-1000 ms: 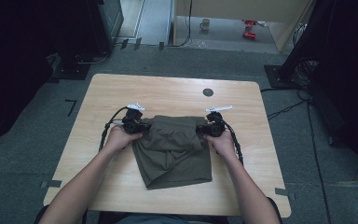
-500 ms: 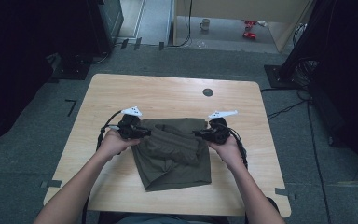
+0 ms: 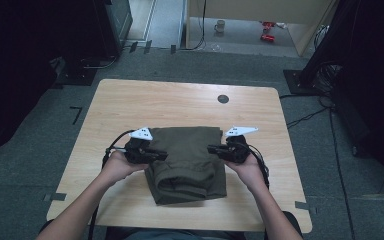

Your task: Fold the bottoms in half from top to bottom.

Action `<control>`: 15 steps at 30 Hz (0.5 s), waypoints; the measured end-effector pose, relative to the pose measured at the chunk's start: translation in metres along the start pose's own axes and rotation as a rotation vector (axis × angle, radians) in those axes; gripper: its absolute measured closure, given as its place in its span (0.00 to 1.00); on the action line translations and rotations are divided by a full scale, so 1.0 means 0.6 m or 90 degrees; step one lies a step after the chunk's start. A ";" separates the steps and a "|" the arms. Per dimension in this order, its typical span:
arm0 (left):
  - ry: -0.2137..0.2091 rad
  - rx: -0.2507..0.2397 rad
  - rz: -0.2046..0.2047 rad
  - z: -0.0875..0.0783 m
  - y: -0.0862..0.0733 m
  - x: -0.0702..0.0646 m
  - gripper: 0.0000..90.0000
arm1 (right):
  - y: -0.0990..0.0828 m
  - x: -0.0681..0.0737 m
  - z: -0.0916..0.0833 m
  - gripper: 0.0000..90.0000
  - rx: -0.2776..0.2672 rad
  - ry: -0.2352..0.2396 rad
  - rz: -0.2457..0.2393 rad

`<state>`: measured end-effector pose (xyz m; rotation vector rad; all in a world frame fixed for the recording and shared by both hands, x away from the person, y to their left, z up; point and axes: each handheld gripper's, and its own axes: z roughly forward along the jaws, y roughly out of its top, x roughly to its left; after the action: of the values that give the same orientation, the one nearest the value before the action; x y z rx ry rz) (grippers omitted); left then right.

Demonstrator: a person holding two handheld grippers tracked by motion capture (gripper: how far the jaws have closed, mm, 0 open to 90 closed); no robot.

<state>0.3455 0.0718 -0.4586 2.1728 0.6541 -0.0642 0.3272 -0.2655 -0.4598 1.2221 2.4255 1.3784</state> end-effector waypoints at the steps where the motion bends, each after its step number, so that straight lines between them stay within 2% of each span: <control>1: 0.007 0.000 0.005 -0.004 -0.003 -0.007 0.89 | 0.000 0.003 -0.002 0.91 -0.003 -0.002 -0.005; 5: 0.015 -0.002 0.003 -0.012 -0.011 -0.015 0.82 | -0.006 0.011 -0.004 0.86 -0.008 -0.007 -0.020; 9: 0.027 0.000 0.002 -0.015 -0.016 -0.020 0.76 | -0.010 0.015 -0.001 0.83 -0.003 -0.002 -0.020; 12: 0.033 0.012 -0.005 -0.013 -0.023 -0.020 0.73 | -0.014 0.017 0.003 0.77 -0.005 -0.003 -0.030; 15: 0.047 0.037 -0.004 -0.006 -0.031 -0.017 0.67 | -0.023 0.020 0.018 0.71 0.010 -0.002 -0.043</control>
<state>0.3273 0.0795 -0.4667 2.2374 0.7086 -0.0072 0.3155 -0.2540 -0.4733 1.1347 2.4557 1.3399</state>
